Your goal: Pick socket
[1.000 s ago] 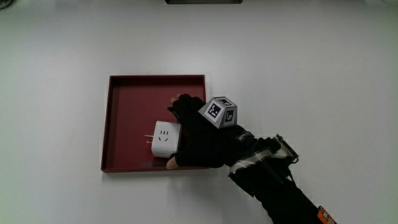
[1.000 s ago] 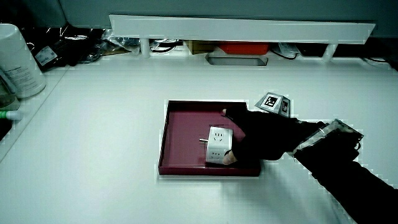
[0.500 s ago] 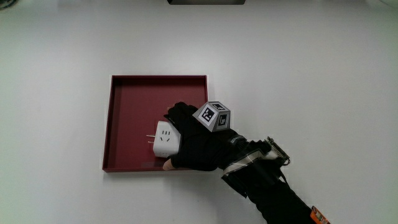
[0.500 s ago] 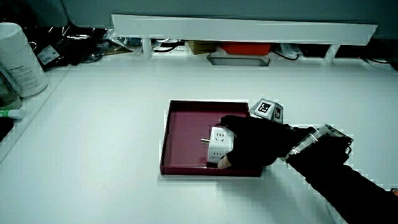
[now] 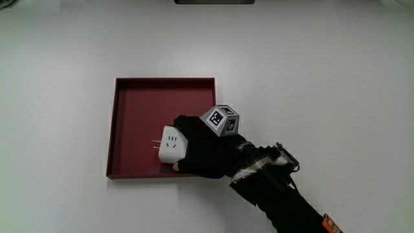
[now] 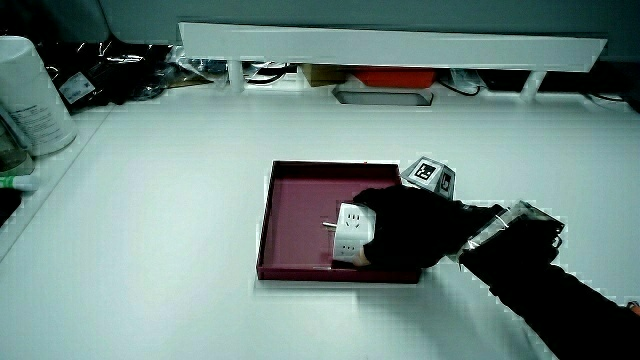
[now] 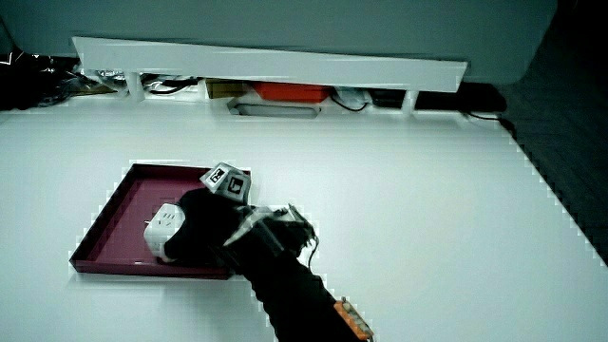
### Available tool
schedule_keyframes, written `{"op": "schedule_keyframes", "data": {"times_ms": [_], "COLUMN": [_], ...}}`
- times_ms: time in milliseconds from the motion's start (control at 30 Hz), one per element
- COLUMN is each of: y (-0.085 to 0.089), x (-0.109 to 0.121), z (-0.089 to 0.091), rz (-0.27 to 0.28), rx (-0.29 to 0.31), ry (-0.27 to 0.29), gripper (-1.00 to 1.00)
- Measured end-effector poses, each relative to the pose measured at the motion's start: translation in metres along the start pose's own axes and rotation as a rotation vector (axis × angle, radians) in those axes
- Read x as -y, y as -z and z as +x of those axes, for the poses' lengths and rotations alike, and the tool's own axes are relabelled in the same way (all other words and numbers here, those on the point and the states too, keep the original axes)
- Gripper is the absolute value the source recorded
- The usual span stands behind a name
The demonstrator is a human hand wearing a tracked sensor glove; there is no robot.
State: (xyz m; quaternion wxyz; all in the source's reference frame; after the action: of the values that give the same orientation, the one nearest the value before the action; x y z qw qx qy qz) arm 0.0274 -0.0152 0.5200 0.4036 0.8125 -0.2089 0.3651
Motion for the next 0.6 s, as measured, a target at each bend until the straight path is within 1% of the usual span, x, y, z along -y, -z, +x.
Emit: {"op": "schedule_keyframes", "data": {"times_ms": [33,67,100,133,233,267,300,333,367,400,433,467,533,567,600], "y": [0.001,0.0,0.0,0.0,0.001,0.002,0.003,0.003,0.003,0.001,-0.002,-0.002,-0.012,-0.012,-0.014], "x": [0.0,0.001,0.001,0.001,0.002,0.003,0.002,0.003,0.003,0.005,0.007,0.007,0.016,0.014,0.015], "z": [0.0,-0.002,-0.001,-0.002,-0.004,-0.006,-0.003,-0.005,-0.005,-0.007,-0.01,-0.008,-0.021,-0.017,-0.016], "rz": [-0.003,0.008,0.012,0.007,0.03,0.028,0.034,0.022,0.021,0.042,0.041,0.036,0.053,0.057,0.049], "rx": [0.005,0.011,0.006,0.017,0.026,0.026,0.039,0.025,0.024,0.024,0.014,0.018,0.006,0.028,0.01], "ry": [-0.018,-0.01,-0.016,-0.018,-0.028,-0.038,-0.037,-0.046,-0.053,-0.058,-0.078,-0.074,-0.11,-0.103,-0.114], "gripper": [0.71,0.75,0.79,0.83,0.96,1.0,1.0,1.0,1.0,1.0,1.0,1.0,1.0,1.0,1.0]}}
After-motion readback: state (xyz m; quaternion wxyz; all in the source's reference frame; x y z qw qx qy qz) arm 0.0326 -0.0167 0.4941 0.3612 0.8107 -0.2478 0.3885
